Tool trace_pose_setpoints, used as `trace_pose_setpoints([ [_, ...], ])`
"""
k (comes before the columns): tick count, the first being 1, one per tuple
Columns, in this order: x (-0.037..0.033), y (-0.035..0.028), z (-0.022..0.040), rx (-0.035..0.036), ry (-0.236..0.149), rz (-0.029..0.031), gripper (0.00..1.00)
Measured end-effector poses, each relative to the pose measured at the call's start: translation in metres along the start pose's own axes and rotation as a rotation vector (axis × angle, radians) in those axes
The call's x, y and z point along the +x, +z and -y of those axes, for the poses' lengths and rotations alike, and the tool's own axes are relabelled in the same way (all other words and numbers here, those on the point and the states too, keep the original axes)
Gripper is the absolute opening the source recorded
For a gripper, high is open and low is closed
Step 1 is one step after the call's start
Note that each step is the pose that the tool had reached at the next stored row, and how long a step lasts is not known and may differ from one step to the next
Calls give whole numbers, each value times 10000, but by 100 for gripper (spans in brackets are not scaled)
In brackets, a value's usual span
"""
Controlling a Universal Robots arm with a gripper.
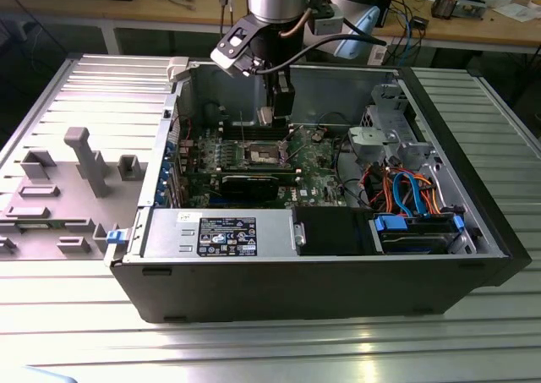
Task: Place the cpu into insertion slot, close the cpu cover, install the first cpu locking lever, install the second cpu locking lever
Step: 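Place the cpu into insertion slot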
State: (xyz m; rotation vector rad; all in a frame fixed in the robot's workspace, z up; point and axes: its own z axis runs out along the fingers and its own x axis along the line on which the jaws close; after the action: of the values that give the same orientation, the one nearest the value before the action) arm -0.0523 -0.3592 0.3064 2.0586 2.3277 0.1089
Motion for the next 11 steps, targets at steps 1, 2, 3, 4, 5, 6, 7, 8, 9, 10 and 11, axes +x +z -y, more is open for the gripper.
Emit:
trace_pose_setpoints([
  [1,0,0,0,0,0,0,55],
  [2,0,0,0,0,0,0,55],
  [3,0,0,0,0,0,0,55],
  [4,0,0,0,0,0,0,55],
  [5,0,0,0,0,0,0,55],
  [6,0,0,0,1,1,0,55],
  [7,0,0,0,0,12,1,55],
  [8,0,1,0,-1,30,2,55],
  [9,0,1,0,-1,48,3,55],
  [10,0,1,0,-2,95,7,55],
  [11,0,2,-1,-4,154,10,55],
])
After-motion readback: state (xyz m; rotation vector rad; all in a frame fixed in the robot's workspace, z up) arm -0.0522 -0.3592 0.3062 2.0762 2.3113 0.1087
